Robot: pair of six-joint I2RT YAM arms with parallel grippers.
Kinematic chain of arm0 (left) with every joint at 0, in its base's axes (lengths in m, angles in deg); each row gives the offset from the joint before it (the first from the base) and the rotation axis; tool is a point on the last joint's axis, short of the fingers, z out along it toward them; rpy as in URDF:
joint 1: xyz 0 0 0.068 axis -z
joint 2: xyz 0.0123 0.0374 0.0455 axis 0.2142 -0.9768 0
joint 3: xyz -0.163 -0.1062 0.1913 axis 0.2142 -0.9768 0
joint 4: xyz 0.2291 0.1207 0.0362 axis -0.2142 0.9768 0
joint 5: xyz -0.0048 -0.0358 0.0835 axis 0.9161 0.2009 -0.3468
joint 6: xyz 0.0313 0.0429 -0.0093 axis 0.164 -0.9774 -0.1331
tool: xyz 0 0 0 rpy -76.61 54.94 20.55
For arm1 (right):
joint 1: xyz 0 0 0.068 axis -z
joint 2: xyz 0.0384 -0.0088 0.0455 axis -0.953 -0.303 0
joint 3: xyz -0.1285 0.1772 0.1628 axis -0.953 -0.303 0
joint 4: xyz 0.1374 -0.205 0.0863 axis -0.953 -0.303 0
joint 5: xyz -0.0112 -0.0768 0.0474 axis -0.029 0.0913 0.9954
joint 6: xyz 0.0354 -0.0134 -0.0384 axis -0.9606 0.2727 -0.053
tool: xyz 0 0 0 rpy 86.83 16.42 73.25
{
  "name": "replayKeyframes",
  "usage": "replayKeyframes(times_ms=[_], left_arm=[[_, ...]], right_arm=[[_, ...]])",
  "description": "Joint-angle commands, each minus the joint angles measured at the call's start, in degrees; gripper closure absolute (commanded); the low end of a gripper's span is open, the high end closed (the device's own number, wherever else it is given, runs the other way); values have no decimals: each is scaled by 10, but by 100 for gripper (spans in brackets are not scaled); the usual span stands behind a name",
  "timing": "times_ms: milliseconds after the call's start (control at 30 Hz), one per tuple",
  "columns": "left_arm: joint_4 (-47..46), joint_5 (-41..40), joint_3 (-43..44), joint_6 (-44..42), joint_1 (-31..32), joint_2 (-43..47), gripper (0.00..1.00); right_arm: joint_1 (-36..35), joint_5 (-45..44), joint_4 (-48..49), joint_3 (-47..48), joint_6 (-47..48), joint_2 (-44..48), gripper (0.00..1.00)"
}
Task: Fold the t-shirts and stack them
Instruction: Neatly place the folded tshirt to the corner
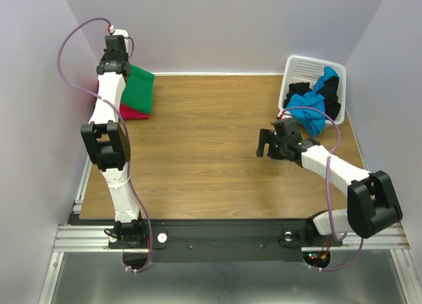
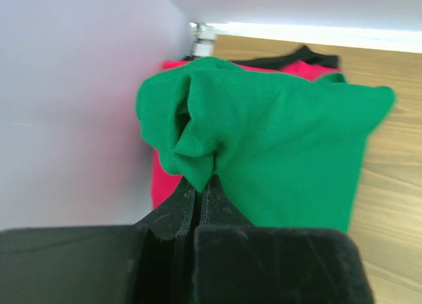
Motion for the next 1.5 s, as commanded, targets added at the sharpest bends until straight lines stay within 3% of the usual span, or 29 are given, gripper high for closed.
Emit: replayKeyframes(times_ms=[0,367,633,800,833,933,967,1033,1067,1333,1467], left_arm=[[-93,-2,-9,-38,-13,13,100],[-93,6,8,-45,-35,-44,100],[-109,-108,29,-26,-53,-89,100],[-102,-101,34,-13,-58,-99,99],[-97,-101,38,-13,-58,-102,83],[-91,-107,47,-6,-58,-103,50],[-88,-107,50,-2,-58,-101,27],[-86,-91,53,8,-57,-93,5],[-84,-84,53,22,-57,-80,1],[-61,-92,31,63,-4,45,1],[-43,-74,-6,119,76,133,1]], right_arm=[[3,-15,14,5,-1,-6,0],[4,-27,13,8,1,-15,0],[3,-30,14,10,1,-21,0],[3,-30,14,12,1,-28,0],[3,-30,14,13,1,-29,0],[3,-30,14,12,1,-28,0],[3,-29,14,12,1,-27,0],[3,-28,14,13,4,-30,0],[3,-27,13,14,5,-33,0],[4,-6,14,10,4,-14,0],[3,-4,15,3,4,12,0]])
